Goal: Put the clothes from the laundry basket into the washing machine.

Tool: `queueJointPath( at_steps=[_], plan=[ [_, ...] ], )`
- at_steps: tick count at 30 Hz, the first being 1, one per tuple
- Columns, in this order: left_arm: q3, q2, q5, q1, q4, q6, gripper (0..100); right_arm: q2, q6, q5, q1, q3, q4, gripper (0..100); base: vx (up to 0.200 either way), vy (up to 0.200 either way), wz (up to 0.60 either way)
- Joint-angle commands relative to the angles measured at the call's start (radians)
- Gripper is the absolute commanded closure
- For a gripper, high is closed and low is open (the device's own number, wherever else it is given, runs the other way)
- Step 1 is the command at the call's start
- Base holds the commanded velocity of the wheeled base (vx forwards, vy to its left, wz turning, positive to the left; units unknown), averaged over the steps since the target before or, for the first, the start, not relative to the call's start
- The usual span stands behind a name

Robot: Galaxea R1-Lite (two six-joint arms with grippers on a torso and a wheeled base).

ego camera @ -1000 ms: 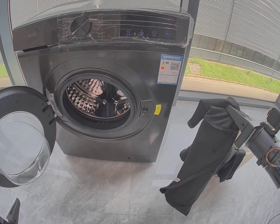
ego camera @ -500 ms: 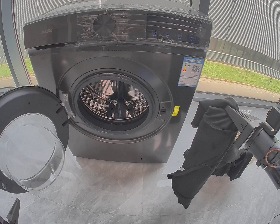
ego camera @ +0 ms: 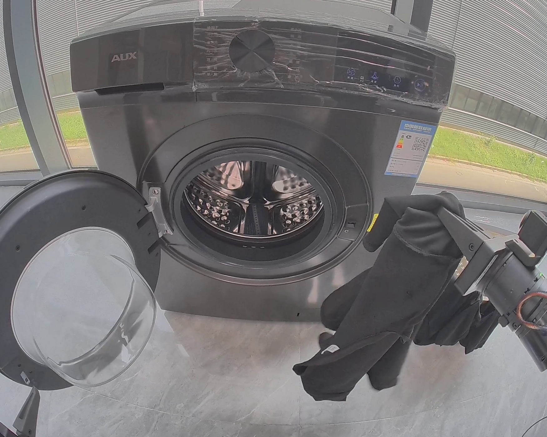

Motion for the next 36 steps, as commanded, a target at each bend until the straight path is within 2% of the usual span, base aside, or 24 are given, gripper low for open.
queueJointPath(
  at_steps=[1, 21, 30, 36],
  plan=[
    [0.016, -0.018, 0.000, 0.000, 0.000, 0.000, 0, 0.002, 0.000, 0.000, 0.000, 0.000, 0.000, 100, 0.000, 0.000, 0.00],
    [0.016, -0.018, -0.001, 0.000, 0.000, 0.000, 0, 0.003, 0.001, 0.000, 0.000, 0.001, 0.001, 100, 0.000, 0.000, 0.00],
    [0.016, -0.018, 0.000, 0.000, 0.000, 0.000, 0, 0.003, 0.001, 0.002, -0.001, 0.006, 0.000, 100, 0.000, 0.200, 0.00],
    [0.016, -0.018, 0.000, 0.000, 0.000, 0.000, 0, 0.005, 0.001, 0.002, -0.001, 0.007, 0.000, 100, 0.000, 0.000, 0.00]
  ],
)
